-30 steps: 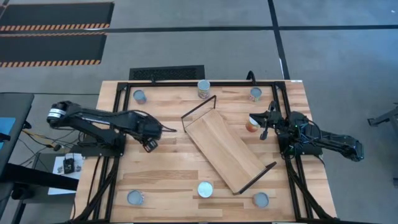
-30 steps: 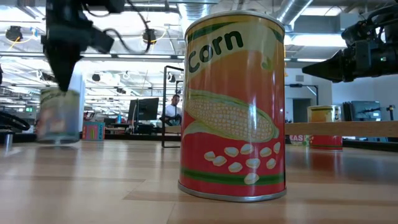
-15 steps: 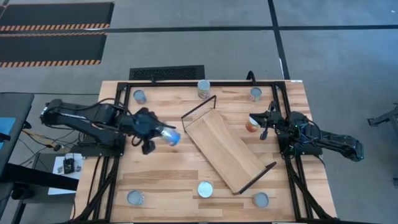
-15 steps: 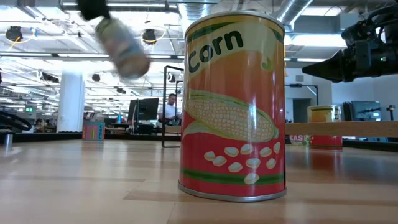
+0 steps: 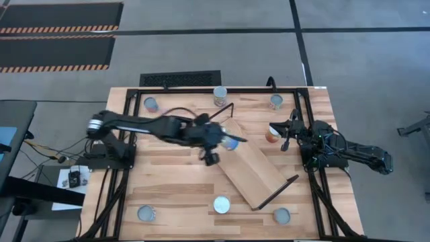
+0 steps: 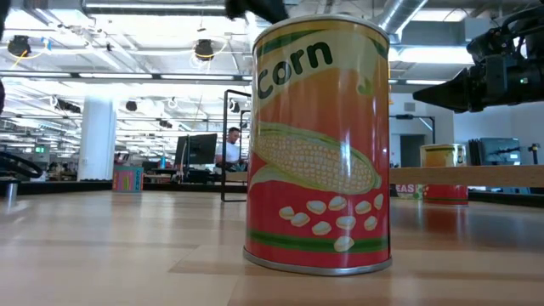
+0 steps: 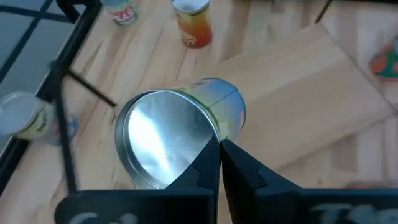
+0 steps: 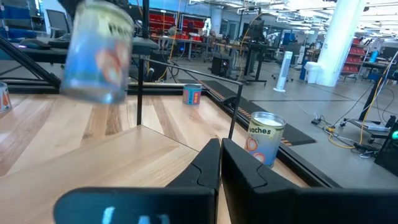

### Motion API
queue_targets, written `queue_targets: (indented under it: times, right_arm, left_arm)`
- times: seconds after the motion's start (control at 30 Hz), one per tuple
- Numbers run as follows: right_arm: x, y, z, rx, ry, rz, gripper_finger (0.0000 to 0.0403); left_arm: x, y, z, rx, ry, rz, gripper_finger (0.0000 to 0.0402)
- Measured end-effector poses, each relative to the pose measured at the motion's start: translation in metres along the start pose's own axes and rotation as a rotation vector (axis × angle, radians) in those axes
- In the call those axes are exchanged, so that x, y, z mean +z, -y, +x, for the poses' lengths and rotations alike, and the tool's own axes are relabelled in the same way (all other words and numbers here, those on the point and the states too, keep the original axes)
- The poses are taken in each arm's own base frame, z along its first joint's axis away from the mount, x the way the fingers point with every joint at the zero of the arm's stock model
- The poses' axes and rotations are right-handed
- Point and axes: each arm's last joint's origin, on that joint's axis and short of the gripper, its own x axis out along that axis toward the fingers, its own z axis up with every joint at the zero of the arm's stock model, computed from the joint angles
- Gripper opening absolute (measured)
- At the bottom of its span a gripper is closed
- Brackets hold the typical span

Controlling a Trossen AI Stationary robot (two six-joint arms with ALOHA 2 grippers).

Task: Pick and place cans onto a shelf
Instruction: Put the bottom canned peaches on the shelf

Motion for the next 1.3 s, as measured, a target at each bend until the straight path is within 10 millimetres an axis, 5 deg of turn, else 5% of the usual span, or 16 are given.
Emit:
queue_targets:
  times: [0.17, 0.43, 0.73, 1.3]
  right_arm:
    - [0.0, 0.0, 0.0, 0.0, 0.0, 0.0, 0.0038]
    - [0.0, 0.0, 0.0, 0.0, 0.0, 0.0, 0.0038]
    - [0.0, 0.0, 0.0, 0.0, 0.0, 0.0, 0.0038]
    - [0.0, 0.0, 0.0, 0.0, 0.0, 0.0, 0.0038]
  left_arm:
    - [0.019, -0.003, 0.04, 0.011, -0.1, 0.036, 0.0]
    - [0.042, -0.013, 0.078, -0.015, -0.173, 0.141, 0.0]
    - [0.041, -0.015, 0.115, -0.01, -0.258, 0.186, 0.0]
    - [0.044, -0.009, 0.125, -0.064, -0.191, 0.118, 0.0]
